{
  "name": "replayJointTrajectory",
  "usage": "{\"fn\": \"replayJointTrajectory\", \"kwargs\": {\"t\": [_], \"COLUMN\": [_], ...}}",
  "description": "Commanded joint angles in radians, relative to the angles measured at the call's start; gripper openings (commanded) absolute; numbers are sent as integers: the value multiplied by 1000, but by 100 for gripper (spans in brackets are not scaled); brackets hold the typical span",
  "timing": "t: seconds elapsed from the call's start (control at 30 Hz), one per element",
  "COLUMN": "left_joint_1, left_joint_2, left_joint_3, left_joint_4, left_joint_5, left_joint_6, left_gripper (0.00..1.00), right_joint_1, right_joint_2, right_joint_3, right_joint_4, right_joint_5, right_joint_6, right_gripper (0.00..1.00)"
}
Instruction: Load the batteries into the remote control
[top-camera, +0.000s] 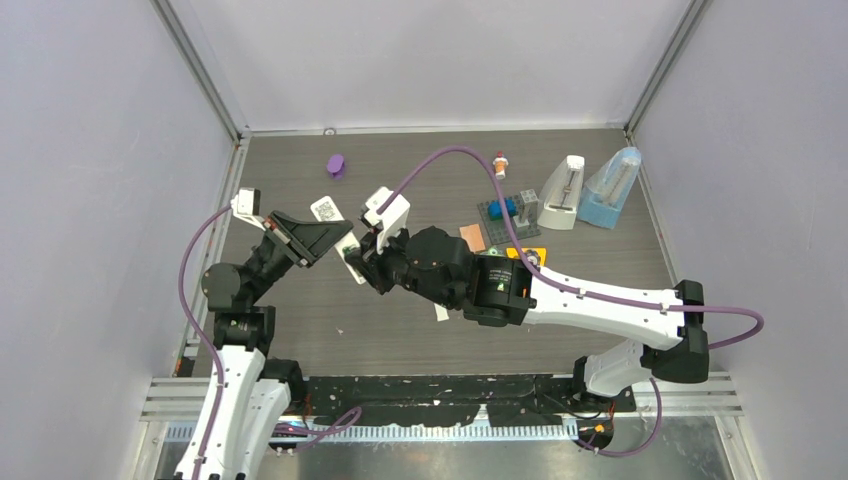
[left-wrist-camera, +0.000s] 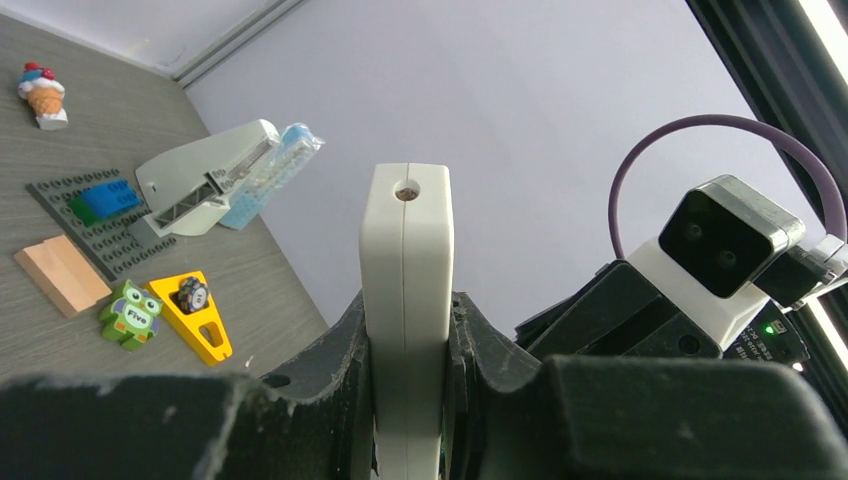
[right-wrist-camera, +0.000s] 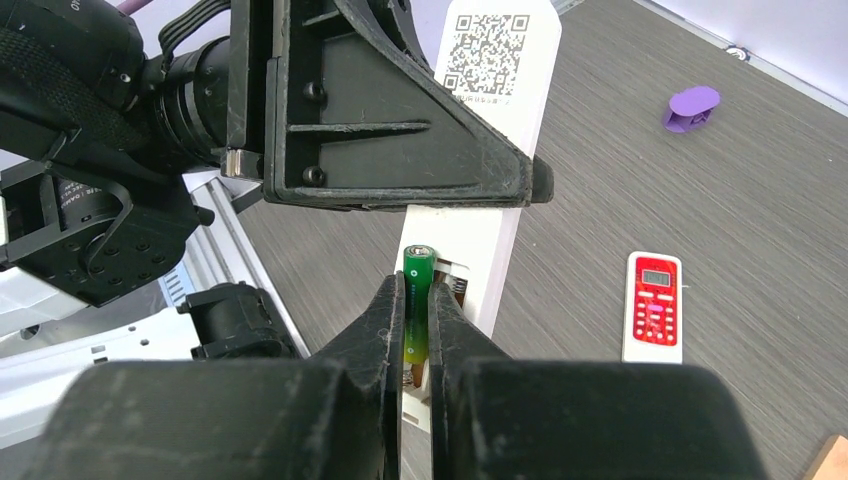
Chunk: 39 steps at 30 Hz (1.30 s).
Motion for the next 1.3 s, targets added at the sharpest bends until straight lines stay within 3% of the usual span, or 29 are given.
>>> {"fn": "replayJointTrajectory", "kwargs": {"t": [0.0,0.83,0.97,1.1,1.27], "left_joint_1": [1,1,1,2,0], "left_joint_2": [-14,16,13,13,16], "left_joint_3": [20,39,32,30,21], "left_joint_4": [103,134,136,139,123], "left_joint_5": [-34,31,17,17,5], "left_joint_6": [-52,-45,-59,-66,-64], "left_gripper": [0,0,0,0,0], "right_joint_1": [3,3,3,3,3], "right_joint_2": [-17,-19,-14,-6,-5], "right_joint_3": [0,-1,0,17,39], "right_joint_4": [-15,-44,-49,-66,-82], "right_joint_5": [8,-26,-38,-10,35], "right_joint_6": [-4,-14,-6,5,15], "right_gripper": [10,5,13,28,32]}}
